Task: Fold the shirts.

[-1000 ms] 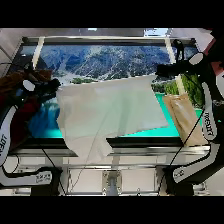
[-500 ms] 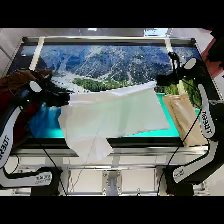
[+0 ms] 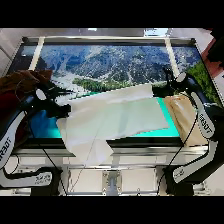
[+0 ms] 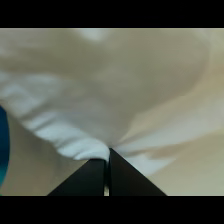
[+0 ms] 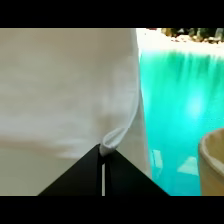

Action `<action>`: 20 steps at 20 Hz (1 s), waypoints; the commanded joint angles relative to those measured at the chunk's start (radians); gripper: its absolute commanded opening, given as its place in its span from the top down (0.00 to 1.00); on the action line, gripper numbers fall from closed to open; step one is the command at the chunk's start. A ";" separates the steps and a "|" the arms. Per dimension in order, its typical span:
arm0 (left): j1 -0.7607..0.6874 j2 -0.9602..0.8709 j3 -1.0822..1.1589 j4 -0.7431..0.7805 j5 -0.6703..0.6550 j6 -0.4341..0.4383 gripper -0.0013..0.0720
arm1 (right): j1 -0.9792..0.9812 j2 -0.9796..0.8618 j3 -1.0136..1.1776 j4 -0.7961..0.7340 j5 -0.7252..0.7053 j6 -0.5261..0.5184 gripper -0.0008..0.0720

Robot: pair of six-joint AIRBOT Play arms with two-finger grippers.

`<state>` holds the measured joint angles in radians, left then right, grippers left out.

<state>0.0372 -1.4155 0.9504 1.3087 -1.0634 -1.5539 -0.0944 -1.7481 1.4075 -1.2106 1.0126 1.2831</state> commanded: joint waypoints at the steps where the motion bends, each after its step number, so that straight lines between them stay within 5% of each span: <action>1: -0.001 0.000 -0.026 0.052 0.015 -0.032 0.96 | 0.001 -0.013 -0.032 -0.002 -0.045 0.000 0.95; 20: -0.001 0.000 -0.027 0.126 0.025 -0.092 0.96 | 0.000 -0.041 -0.031 -0.048 -0.116 0.027 0.95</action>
<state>0.0368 -1.4151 0.9241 1.4315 -1.0164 -1.6424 -0.0952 -1.7824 1.3766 -1.2419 0.8890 1.2957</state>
